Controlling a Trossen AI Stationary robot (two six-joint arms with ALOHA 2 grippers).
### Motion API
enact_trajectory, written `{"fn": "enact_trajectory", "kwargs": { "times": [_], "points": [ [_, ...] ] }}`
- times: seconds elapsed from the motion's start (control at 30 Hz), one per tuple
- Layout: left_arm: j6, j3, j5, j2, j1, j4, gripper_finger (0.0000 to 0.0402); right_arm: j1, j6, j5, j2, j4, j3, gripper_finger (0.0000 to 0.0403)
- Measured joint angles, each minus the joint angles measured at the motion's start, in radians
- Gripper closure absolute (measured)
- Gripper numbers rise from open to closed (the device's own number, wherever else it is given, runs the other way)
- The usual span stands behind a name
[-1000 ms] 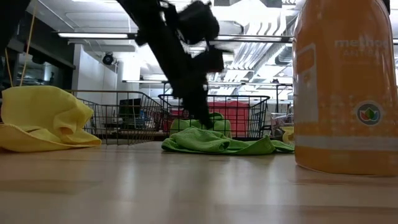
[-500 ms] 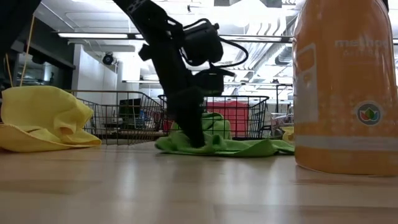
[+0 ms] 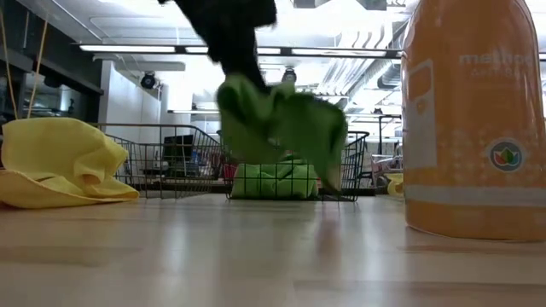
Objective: Sort microfiber towel by color & place in baskets
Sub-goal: Put the top green microfiber towel into the black wire basket
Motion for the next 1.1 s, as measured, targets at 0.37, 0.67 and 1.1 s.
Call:
{"fn": "enact_trajectory", "kwargs": {
  "times": [0.37, 0.67, 1.1],
  "points": [
    [0.108, 0.002, -0.224, -0.175, 0.276, 0.293, 0.0401, 0.0, -0.094, 0.133, 0.0, 0.058, 0.001, 0.0135],
    [0.065, 0.001, -0.087, 0.046, 0.397, 0.313, 0.0402, 0.0, -0.094, 0.283, 0.0, 0.099, 0.001, 0.0135],
    [0.084, 0.001, -0.075, 0.128, 0.333, 0.297, 0.0328, 0.0, -0.093, 0.318, 0.0, 0.109, 0.001, 0.0135]
  ]
}}
